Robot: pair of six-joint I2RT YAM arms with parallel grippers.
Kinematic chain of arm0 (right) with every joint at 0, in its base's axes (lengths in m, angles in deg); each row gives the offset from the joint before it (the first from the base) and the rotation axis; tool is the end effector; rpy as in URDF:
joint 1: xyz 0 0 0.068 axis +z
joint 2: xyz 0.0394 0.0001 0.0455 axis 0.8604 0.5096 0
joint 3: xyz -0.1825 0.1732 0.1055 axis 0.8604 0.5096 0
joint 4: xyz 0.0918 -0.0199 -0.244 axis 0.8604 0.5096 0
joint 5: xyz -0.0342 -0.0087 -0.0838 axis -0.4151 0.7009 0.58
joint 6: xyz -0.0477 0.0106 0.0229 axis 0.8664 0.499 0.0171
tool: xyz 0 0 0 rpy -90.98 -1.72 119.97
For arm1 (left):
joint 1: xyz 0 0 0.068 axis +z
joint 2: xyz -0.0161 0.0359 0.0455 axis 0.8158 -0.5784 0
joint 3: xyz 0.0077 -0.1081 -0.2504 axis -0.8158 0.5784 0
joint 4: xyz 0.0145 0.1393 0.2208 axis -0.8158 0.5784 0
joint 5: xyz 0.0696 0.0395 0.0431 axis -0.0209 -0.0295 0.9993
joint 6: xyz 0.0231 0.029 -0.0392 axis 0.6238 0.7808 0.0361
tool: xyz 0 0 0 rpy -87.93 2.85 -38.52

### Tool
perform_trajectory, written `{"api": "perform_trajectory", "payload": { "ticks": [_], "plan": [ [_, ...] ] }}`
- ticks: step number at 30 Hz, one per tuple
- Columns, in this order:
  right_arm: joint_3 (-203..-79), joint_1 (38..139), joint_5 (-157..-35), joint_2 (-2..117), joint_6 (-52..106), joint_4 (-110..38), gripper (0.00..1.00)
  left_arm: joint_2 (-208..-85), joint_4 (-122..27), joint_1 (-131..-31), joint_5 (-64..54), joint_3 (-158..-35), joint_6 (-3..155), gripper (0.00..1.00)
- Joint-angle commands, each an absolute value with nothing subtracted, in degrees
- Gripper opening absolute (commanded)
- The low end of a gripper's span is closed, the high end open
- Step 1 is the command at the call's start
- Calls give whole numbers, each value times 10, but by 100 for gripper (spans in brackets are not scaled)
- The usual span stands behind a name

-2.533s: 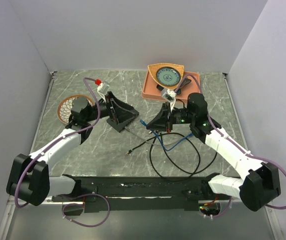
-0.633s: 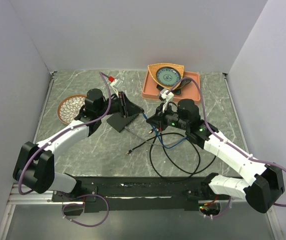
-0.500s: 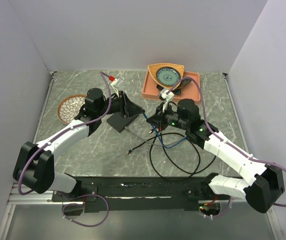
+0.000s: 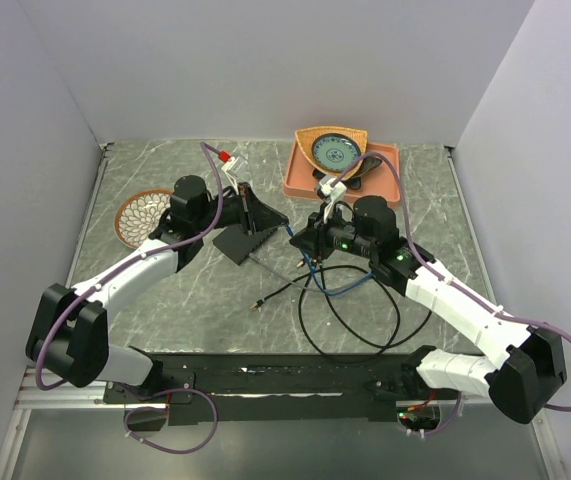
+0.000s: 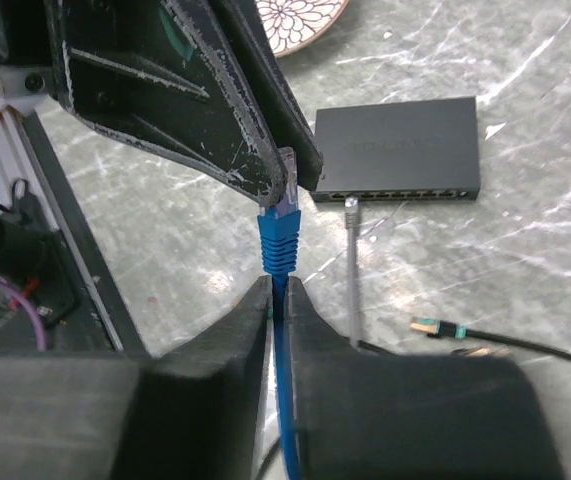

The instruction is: Insert the plug into the switch port

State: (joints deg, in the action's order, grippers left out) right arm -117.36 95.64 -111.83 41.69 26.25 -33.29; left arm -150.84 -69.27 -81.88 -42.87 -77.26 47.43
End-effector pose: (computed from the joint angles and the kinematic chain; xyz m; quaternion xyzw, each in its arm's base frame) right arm 0.2046 0.1676 0.3244 -0.3109 0.7307 0.3670 0.4845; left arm 0.2692 -0.1675 0.3144 0.1972 0.6890 -0.5877 0.3756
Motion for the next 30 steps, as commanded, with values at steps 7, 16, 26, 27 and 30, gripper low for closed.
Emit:
{"api": "perform_trajectory", "payload": {
  "ticks": [7, 16, 26, 27, 30],
  "plan": [
    [-1162, 870, -1326, 405, 201, -471, 73, -1461, -748, -821, -441, -752, 498, 1],
    [-1135, 844, -1473, 436, 97, -612, 79, -1447, -864, -831, -500, -721, 460, 1],
    [-1129, 844, -1468, 457, 74, -630, 55, -1429, -851, -842, -479, -720, 470, 1],
    [-1126, 844, -1468, 456, 72, -637, 53, -1430, -848, -843, -480, -723, 470, 1],
    [-1120, 844, -1472, 458, 59, -651, 33, -1433, -849, -845, -480, -724, 470, 1]
  ]
}}
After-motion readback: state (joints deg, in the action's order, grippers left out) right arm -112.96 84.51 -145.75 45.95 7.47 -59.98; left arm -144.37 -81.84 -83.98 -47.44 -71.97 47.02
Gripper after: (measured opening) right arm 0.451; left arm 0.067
